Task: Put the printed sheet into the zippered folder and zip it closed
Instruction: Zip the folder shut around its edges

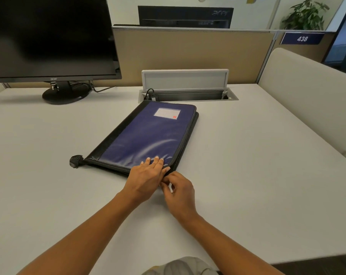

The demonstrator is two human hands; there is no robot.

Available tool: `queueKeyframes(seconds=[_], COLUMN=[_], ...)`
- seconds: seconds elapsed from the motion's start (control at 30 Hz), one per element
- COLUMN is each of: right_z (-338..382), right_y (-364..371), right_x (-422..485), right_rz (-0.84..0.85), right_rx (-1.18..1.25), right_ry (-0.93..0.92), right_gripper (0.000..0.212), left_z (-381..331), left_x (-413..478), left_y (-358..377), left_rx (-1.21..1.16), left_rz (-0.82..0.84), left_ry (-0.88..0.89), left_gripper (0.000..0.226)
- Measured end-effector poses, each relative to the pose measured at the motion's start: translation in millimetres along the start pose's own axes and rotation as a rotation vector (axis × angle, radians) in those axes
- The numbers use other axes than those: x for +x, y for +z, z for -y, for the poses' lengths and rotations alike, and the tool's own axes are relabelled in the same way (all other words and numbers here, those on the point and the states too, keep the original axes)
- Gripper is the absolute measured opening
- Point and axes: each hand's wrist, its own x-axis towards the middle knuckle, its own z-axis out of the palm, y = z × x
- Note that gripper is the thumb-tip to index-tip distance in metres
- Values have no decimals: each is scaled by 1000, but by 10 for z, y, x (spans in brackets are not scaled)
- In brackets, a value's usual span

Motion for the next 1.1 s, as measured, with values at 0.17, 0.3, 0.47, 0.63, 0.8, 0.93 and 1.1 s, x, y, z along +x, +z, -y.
queueKeyframes(seconds=[0.17, 0.3, 0.47, 0.63, 0.8, 0.93, 1.1], right_z=[35, 14, -25, -78, -116, -120, -121], right_y=[-7, -81, -121, -152, -182, -200, -172], right_x=[43, 69, 60, 124, 232, 349, 399], right_rz=[-24, -39, -45, -64, -104, -111, -115], right_rx=[-21, -52, -81, -99, -47, -27, 12], right_ry=[-13, -35, -28, 25, 125, 153, 206], right_gripper=[8, 8, 9, 11, 11, 12, 11], left_z=[84, 131, 144, 150, 152, 185, 224], left_x=[-15, -52, -93, -114, -113, -116, -86], left_y=[-38, -56, -62, -66, -68, -98, -100], left_rx=[-23, -12, 64, 16, -22, 14, 29], left_rz=[-18, -26, 4, -6, -19, -55, -63], left_ry=[-9, -6, 25, 47, 47, 77, 85], left_gripper=[54, 69, 125, 97, 81, 116, 118])
